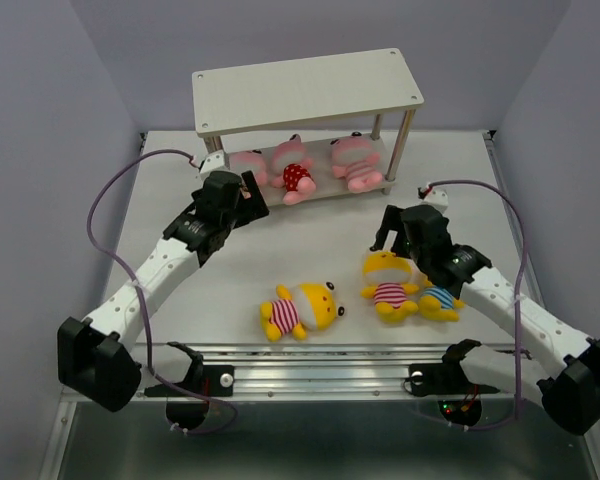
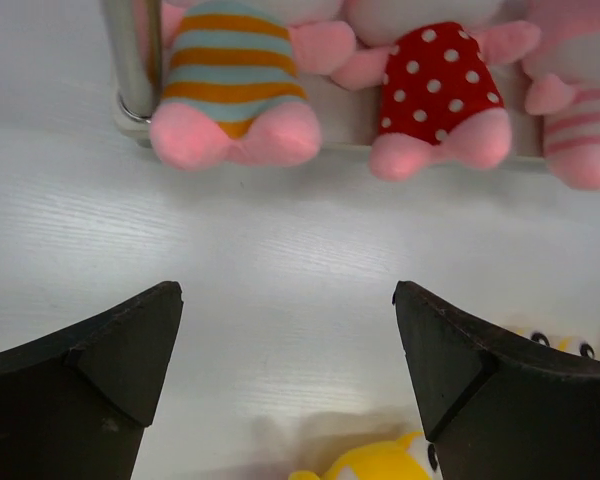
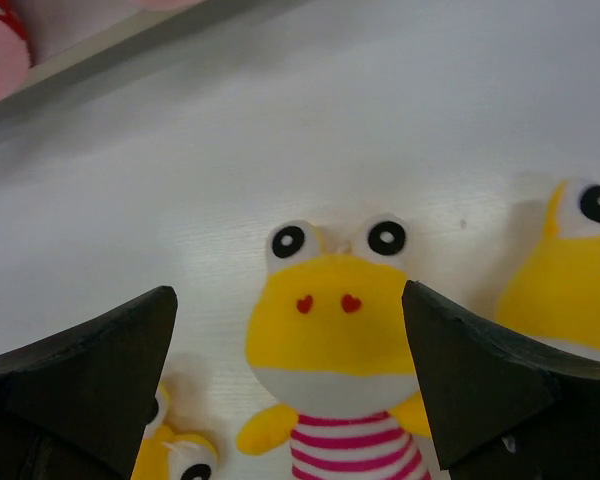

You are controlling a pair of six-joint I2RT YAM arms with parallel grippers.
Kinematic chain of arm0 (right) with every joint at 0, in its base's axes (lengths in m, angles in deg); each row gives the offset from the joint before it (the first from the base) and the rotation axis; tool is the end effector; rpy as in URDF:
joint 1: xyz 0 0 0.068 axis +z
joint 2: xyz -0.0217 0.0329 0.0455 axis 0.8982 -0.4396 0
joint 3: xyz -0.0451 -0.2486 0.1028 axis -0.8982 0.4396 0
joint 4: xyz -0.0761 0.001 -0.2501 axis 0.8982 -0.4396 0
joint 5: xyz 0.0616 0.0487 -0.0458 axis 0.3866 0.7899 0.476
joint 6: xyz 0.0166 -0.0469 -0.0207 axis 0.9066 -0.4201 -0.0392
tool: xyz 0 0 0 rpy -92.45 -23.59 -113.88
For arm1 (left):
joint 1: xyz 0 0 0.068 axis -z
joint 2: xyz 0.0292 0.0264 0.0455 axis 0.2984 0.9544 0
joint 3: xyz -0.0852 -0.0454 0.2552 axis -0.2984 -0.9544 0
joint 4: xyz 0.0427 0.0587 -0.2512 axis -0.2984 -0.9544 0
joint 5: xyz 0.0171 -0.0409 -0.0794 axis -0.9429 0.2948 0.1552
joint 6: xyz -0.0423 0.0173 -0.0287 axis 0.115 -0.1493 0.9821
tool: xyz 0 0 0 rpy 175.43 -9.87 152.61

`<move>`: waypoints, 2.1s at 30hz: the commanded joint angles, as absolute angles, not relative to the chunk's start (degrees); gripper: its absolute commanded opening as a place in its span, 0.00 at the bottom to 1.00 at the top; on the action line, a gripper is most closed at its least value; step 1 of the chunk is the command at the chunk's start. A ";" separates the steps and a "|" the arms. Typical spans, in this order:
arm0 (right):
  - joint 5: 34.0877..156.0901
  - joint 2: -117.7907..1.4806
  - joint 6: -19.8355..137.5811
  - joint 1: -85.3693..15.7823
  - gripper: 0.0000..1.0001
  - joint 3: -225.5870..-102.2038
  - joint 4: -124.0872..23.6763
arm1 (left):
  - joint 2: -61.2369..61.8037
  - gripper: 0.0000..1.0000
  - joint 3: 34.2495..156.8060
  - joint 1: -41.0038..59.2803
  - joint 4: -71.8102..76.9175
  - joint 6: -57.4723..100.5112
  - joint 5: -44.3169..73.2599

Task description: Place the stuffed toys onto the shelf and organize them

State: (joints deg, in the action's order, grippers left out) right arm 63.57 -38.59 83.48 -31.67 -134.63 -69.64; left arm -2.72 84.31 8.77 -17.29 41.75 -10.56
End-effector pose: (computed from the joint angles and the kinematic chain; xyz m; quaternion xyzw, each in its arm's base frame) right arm 0.2050 0.1124 0.2781 0.0890 0.8692 0.0816 0.4795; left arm 0.2619 -0.1170 0.3226 -0.1160 0.8486 -0.1325 0.4989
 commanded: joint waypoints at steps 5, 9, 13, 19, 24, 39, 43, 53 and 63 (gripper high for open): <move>45.44 -33.58 107.13 -34.03 1.00 -139.59 -107.57 | -11.49 0.99 74.34 10.32 -9.92 41.85 1.37; 48.06 -34.82 111.12 -35.18 1.00 -138.80 -111.83 | -12.28 0.99 72.67 10.50 -9.04 42.19 0.94; 48.78 -34.73 113.76 -35.18 1.00 -137.23 -114.12 | -12.98 0.99 72.75 10.50 -8.61 42.02 0.93; 48.24 -40.78 109.30 -39.83 1.00 -133.18 -107.74 | -13.60 0.99 72.31 10.50 -8.08 42.11 0.59; 53.60 -43.69 101.82 -42.30 0.97 -130.81 -97.26 | -13.86 0.99 72.05 10.50 -8.25 42.11 -0.12; 58.45 -42.12 91.80 -42.91 0.01 -133.16 -88.02 | -12.02 0.98 72.23 10.50 -8.86 42.20 0.23; 59.23 -39.48 83.28 -42.91 0.01 -138.77 -86.35 | -12.80 0.98 72.40 10.50 -9.22 42.20 -0.64; 62.48 -38.94 65.45 -42.91 0.01 -158.62 -75.64 | -13.86 0.98 72.58 10.50 -9.83 42.11 -1.70; 75.84 -54.58 52.76 -42.91 0.01 -186.05 -73.25 | -14.65 0.98 72.66 10.50 -10.36 41.93 -2.40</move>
